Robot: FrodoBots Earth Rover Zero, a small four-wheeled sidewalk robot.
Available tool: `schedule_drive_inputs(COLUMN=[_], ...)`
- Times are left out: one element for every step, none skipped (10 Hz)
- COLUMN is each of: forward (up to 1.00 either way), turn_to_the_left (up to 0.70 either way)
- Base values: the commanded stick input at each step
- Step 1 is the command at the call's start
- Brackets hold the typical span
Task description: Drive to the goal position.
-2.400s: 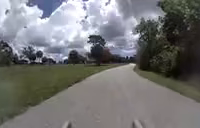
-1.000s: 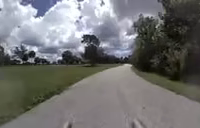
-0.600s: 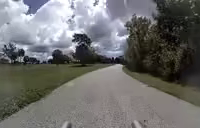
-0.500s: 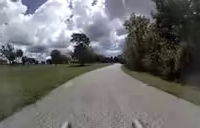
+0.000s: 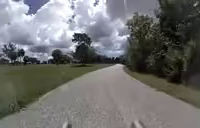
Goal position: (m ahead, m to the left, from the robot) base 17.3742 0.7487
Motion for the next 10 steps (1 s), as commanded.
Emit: schedule_drive_inputs(forward=[0.7,0.7,0.7,0.7,0.7,0.7,0.7,0.7,0.7,0.7], turn_to_the_left=[0.01,0.01,0.01,0.01,0.01,0.01,0.01,0.01,0.01,0.01])
